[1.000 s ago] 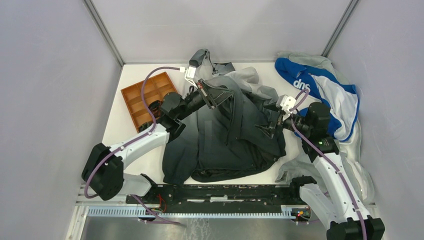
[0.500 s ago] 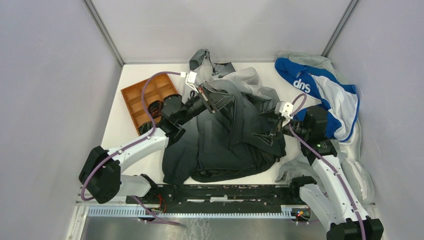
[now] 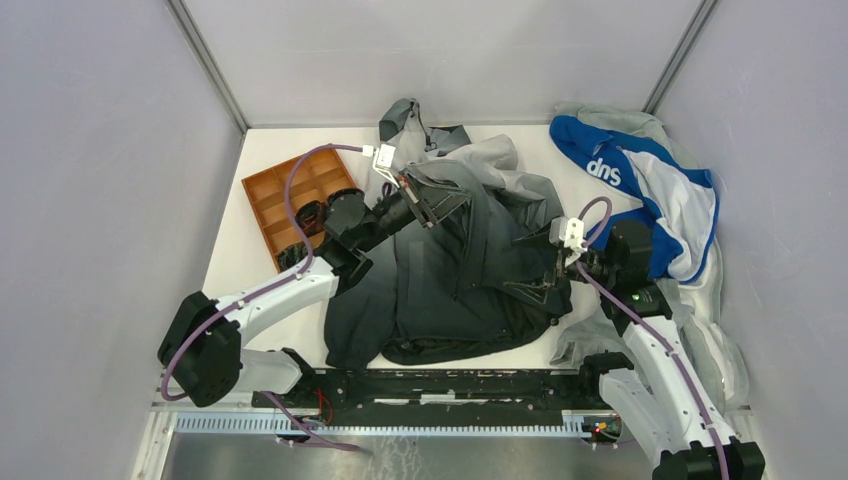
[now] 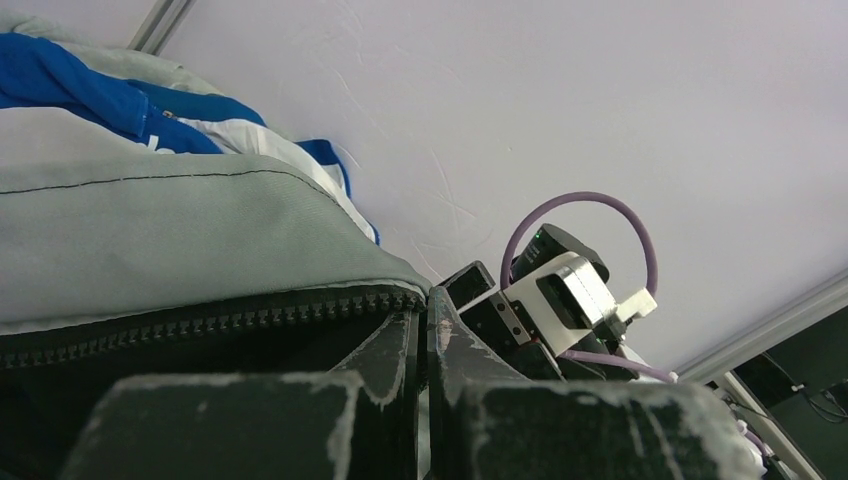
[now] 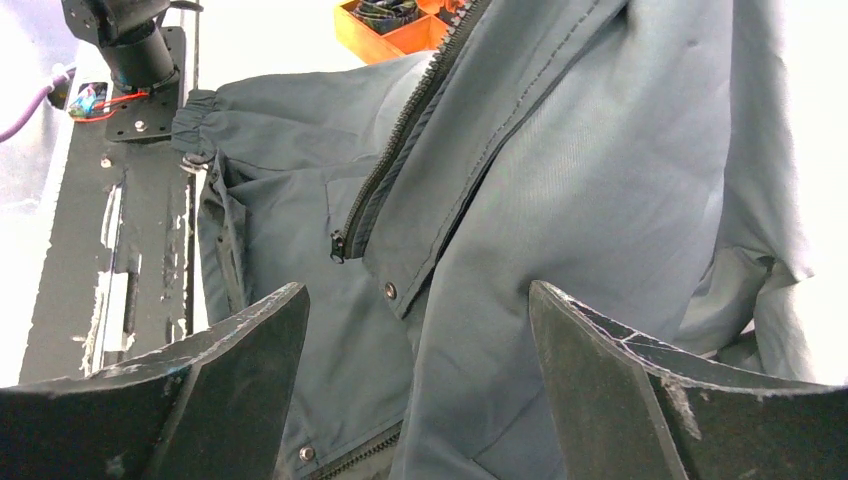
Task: Zip up the jacket
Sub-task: Adjust the jacket at the center of the board.
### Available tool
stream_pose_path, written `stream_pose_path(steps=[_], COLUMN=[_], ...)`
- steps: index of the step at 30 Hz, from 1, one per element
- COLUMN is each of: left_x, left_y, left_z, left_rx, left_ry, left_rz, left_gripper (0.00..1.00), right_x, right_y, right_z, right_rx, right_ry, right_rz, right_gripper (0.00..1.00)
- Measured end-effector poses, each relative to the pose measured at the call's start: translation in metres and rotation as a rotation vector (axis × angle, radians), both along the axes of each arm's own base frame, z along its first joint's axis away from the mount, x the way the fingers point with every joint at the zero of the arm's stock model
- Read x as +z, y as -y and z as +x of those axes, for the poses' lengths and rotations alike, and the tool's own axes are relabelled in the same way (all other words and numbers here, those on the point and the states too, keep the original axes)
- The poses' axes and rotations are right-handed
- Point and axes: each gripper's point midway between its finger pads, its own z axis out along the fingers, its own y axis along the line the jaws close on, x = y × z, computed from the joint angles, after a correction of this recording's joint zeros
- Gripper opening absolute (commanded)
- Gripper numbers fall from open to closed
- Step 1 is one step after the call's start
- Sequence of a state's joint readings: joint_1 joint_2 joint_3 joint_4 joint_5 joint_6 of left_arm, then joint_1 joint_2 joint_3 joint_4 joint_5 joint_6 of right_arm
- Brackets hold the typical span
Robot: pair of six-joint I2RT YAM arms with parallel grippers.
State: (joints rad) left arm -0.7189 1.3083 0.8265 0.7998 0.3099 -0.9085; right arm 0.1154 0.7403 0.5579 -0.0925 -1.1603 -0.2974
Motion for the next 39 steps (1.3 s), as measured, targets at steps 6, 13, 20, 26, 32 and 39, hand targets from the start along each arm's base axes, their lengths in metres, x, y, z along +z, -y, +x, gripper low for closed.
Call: stream_pose_path(steps=[6,13,20,26,32,39], left_x=[-0.002,-0.006,-0.008,-0.008,-0.010,-0.012], left_y=[0.003,0.007,0.008,0.009,0.010,0.011], left_z=[0.000,-0.002,-0.001,-0.001,0.001,0.002], left_rx=[0.005,-0.003,-0.003,-0.004,-0.004,-0.003], left_ry=[-0.007,-0.015,-0.018,-0.015,-0.017,-0.020], left_rz=[-0.002,0.005,0.008,0.006,0.007,0.010], left_gripper=[0.02,0.02,0.02,0.02,0.02,0.02], right_x=[-0.003,-0.016,-0.030,-0.035,-0.036,-0.038], right_y=[0.000,0.000,0.001,0.002,0.002,0.003], right_z=[-0.006,-0.010,-0.012,-0.011,-0.010,-0.010], right_rx=[0.037,0.058,0.056,0.047,0.044,0.042], right_ry=[0.056,0.069,0.044,0.042,0.044,0.041], right_rz=[-0.019,-0.038,-0.050,-0.057,-0.061,-0.063], right_gripper=[0.87,0.86,0.86,0.86,0.86,0.86])
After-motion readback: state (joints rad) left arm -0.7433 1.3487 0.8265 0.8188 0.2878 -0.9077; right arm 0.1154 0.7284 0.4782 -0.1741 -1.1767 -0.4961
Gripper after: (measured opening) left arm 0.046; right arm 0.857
